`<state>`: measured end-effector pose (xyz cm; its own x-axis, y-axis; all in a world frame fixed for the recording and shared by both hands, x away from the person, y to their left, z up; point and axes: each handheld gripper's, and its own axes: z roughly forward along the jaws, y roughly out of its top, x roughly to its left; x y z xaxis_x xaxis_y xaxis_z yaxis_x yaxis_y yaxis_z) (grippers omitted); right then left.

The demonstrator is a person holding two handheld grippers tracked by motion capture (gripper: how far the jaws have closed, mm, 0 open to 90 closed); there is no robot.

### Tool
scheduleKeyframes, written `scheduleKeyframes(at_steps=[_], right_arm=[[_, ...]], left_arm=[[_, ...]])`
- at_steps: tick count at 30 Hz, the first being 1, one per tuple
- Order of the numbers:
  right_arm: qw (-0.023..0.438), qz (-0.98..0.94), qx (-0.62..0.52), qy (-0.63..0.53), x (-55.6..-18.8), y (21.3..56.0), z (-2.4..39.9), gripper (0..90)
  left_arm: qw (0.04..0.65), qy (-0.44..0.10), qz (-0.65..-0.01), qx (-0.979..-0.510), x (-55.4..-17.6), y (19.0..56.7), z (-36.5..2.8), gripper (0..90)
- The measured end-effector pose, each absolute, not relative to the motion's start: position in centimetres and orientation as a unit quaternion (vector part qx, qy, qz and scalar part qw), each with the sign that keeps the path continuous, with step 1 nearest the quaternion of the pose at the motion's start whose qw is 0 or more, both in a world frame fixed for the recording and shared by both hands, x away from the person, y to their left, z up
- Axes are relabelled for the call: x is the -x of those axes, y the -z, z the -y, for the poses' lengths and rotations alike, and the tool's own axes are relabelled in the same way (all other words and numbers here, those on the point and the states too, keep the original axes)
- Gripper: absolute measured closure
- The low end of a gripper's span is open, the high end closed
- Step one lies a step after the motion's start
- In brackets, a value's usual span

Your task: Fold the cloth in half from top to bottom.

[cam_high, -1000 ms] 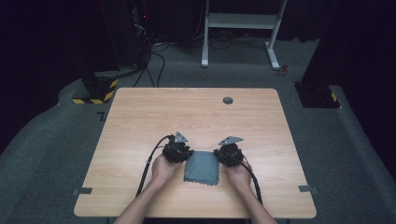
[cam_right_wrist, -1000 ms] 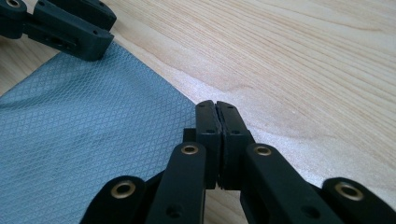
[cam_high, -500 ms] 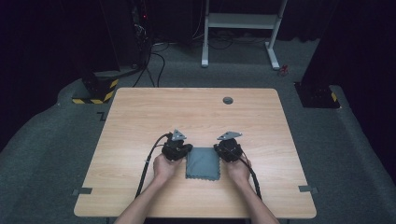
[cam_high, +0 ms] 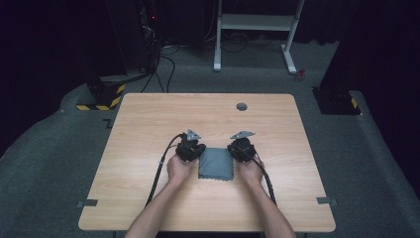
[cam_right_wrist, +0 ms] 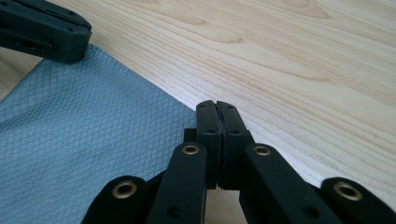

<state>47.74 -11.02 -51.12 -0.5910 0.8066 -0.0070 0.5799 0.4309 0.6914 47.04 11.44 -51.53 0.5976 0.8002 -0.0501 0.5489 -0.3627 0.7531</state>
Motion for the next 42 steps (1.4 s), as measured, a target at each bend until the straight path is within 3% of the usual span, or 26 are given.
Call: scheduleKeyframes(at_steps=[2,5,8,13,20,26,32,42], right_arm=[[0.173,-0.829,-0.417,-0.33,-47.9,51.3,10.8,88.6],[0.17,-0.827,-0.422,-0.33,-48.0,51.4,10.9,80.9],[0.174,-0.823,-0.422,-0.338,-47.5,50.9,11.1,77.8],[0.169,-0.836,-0.378,-0.36,-45.1,50.2,10.3,82.9],[0.146,-0.838,-0.386,-0.357,-44.4,51.7,11.5,83.8],[0.153,-0.839,-0.386,-0.352,-43.6,51.6,12.0,80.5],[0.132,-0.839,-0.36,-0.385,-41.3,51.4,12.3,77.7],[0.14,-0.841,-0.357,-0.382,-40.3,51.4,12.8,74.2]], left_arm=[[0.379,-0.163,-0.42,-0.808,-47.1,51.7,-11.5,83.5],[0.381,-0.16,-0.417,-0.809,-46.7,51.3,-11.6,68.9],[0.386,-0.164,-0.4,-0.815,-45.8,50.8,-11.3,63.8],[0.393,-0.15,-0.366,-0.83,-43.9,51.0,-10.5,63.4],[0.386,-0.139,-0.38,-0.829,-43.6,51.9,-11.9,64.1],[0.384,-0.147,-0.385,-0.826,-42.3,51.7,-12.4,58.2],[0.374,-0.153,-0.357,-0.842,-39.9,51.9,-12.3,56.2],[0.423,-0.145,-0.381,-0.809,-38.8,51.5,-14.2,53.9]])
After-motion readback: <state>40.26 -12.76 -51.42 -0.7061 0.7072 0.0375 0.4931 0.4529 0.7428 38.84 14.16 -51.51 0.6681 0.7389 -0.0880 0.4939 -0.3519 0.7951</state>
